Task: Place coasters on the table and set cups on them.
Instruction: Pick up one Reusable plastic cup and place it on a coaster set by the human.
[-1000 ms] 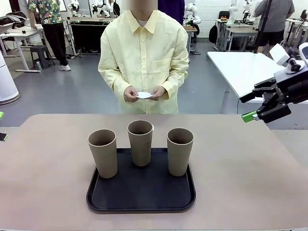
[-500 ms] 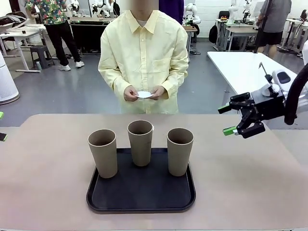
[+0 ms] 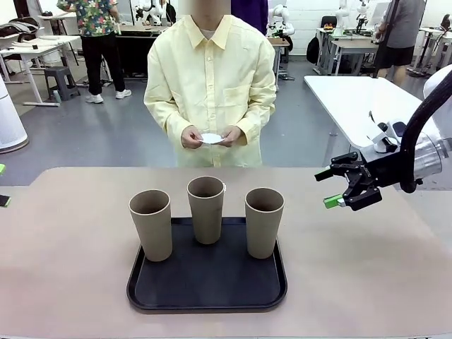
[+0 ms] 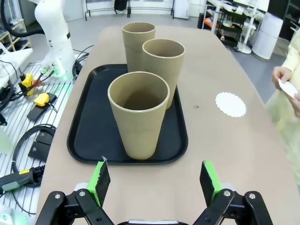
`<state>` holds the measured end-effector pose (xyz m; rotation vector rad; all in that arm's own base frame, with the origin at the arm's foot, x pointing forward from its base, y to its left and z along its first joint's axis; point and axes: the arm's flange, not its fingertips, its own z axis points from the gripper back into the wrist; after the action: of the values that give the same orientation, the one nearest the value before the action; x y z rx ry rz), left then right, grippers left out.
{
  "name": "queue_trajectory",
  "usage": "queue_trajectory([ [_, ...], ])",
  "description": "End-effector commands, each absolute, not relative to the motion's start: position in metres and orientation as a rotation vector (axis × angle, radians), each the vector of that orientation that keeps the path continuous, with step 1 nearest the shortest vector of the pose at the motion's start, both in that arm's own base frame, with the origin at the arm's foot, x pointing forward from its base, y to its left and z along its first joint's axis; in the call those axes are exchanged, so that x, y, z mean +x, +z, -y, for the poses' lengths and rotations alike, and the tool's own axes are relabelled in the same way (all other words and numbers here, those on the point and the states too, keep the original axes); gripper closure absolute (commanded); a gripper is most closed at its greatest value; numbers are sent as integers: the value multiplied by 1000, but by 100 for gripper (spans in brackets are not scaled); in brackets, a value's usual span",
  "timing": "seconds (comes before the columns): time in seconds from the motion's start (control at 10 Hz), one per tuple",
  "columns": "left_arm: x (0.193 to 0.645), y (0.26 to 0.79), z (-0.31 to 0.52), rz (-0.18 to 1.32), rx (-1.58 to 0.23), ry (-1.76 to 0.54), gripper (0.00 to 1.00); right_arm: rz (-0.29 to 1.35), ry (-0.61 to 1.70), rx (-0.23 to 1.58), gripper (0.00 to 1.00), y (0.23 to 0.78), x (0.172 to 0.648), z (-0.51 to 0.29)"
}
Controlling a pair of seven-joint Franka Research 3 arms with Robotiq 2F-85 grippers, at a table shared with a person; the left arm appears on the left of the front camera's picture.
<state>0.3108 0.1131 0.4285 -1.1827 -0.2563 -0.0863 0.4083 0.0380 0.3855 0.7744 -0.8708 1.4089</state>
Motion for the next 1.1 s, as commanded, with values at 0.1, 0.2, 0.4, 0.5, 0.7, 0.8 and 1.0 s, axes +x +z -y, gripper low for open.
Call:
queue_trajectory([
  [0.1, 311, 429, -115, 265, -1187, -99, 0, 874, 1404, 766, 0, 384, 405, -38],
  [0.2, 311, 429, -115, 265, -1187, -99, 0, 874, 1404, 766, 0, 384, 405, -38],
  [0.4, 311, 429, -115, 265, -1187, -99, 0, 874, 1404, 766, 0, 384, 405, -38],
  [0.5, 311, 429, -115, 265, -1187, -99, 0, 866, 1409, 764, 0, 386, 408, -37],
  [0.7, 311, 429, -115, 265, -1187, -99, 0, 928, 1397, 831, 0, 359, 420, -39],
  [0.8, 311, 429, -115, 265, -1187, -99, 0, 942, 1375, 857, 0, 344, 424, -40],
  [1.0, 311, 429, -115, 265, -1187, -99, 0, 1025, 1396, 922, 0, 327, 422, -47],
])
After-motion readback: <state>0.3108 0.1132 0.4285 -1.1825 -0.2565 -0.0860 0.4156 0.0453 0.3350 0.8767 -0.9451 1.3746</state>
